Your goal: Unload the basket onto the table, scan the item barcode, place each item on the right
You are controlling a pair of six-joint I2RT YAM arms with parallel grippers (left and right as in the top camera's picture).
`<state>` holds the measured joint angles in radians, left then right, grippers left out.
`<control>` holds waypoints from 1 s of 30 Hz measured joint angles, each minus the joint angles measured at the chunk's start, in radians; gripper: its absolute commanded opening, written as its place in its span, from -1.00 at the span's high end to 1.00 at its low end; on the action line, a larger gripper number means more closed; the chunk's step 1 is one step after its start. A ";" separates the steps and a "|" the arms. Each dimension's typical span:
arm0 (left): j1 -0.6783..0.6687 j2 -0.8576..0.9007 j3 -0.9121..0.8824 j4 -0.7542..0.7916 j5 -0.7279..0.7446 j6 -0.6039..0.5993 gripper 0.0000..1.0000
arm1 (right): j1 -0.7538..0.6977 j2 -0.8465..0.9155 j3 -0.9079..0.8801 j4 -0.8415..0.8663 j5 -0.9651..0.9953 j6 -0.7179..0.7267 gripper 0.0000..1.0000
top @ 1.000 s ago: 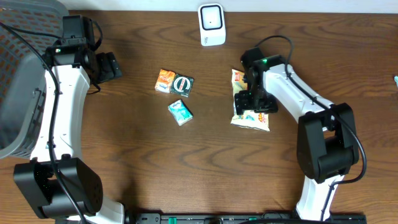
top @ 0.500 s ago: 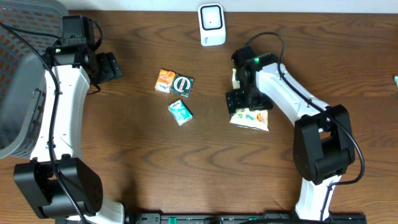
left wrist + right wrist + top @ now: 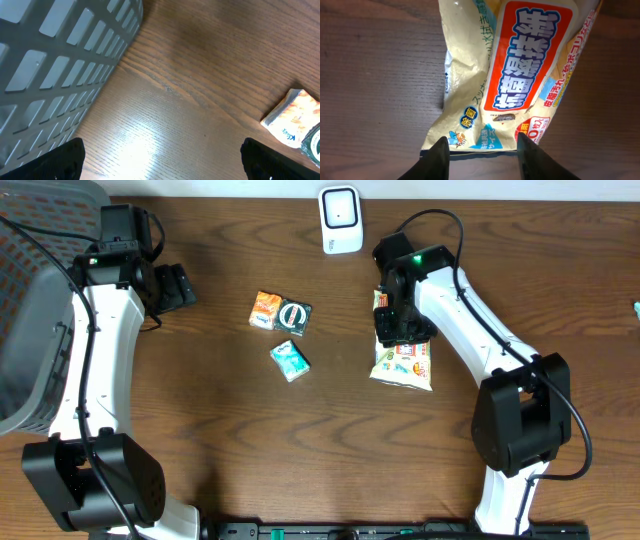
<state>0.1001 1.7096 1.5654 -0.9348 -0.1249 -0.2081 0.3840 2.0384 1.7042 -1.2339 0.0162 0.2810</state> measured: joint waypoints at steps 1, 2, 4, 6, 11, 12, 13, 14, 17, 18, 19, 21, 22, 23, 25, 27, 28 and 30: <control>0.000 0.000 0.000 0.000 0.000 0.000 -0.95 | 0.000 0.000 -0.004 0.002 0.000 0.000 0.31; 0.000 0.000 0.000 0.000 0.000 0.000 -0.95 | 0.000 0.000 -0.011 0.001 0.002 0.000 0.34; 0.000 0.000 0.000 0.000 0.000 0.000 -0.95 | 0.000 0.000 -0.031 0.004 0.002 0.000 0.38; 0.000 0.000 0.000 0.000 0.000 0.000 -0.95 | 0.000 0.000 -0.062 0.014 0.002 0.000 0.38; 0.000 0.000 0.000 0.000 0.000 0.000 -0.95 | 0.001 0.000 -0.137 0.047 -0.003 0.001 -0.14; 0.000 0.000 0.000 0.000 0.000 0.000 -0.95 | 0.001 0.000 -0.149 0.052 -0.006 -0.001 -0.19; 0.000 0.000 0.000 0.000 0.000 0.000 -0.95 | 0.002 0.000 -0.163 0.061 -0.013 -0.001 -0.29; 0.000 0.000 0.000 0.000 0.000 0.000 -0.95 | 0.002 0.000 -0.174 0.069 -0.020 0.003 -0.44; 0.000 0.000 0.000 0.000 0.000 0.000 -0.95 | 0.011 0.000 -0.192 0.083 -0.032 0.002 -0.68; 0.000 0.000 0.000 0.000 0.000 0.000 -0.95 | 0.015 0.000 -0.195 0.086 -0.035 -0.001 -0.72; 0.000 0.000 0.000 0.000 0.000 0.000 -0.95 | 0.020 0.000 -0.195 0.090 -0.039 -0.001 -0.73; 0.000 0.000 0.000 0.000 0.000 0.000 -0.95 | 0.027 0.000 -0.196 0.100 -0.043 -0.001 -0.76; 0.000 0.000 0.000 0.000 0.000 0.000 -0.95 | 0.031 0.000 -0.196 0.102 -0.046 0.000 -0.78; 0.000 0.000 0.000 0.000 0.000 0.000 -0.95 | 0.033 0.000 -0.195 0.102 -0.047 0.000 -0.78; 0.000 0.000 0.000 0.000 0.000 0.000 -0.95 | 0.033 0.000 -0.192 0.097 -0.047 -0.001 -0.78; 0.000 0.000 0.000 0.000 0.000 0.000 -0.95 | 0.031 0.000 -0.171 0.085 -0.047 -0.001 -0.76; 0.000 0.000 0.000 0.000 0.000 0.000 -0.95 | 0.031 0.001 -0.153 0.075 -0.046 -0.002 -0.73; 0.000 0.000 0.000 0.000 0.000 0.000 -0.95 | 0.027 0.001 -0.107 0.065 -0.041 -0.004 -0.64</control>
<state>0.1001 1.7096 1.5654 -0.9352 -0.1249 -0.2081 0.4107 2.0392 1.5970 -1.1687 -0.0250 0.2771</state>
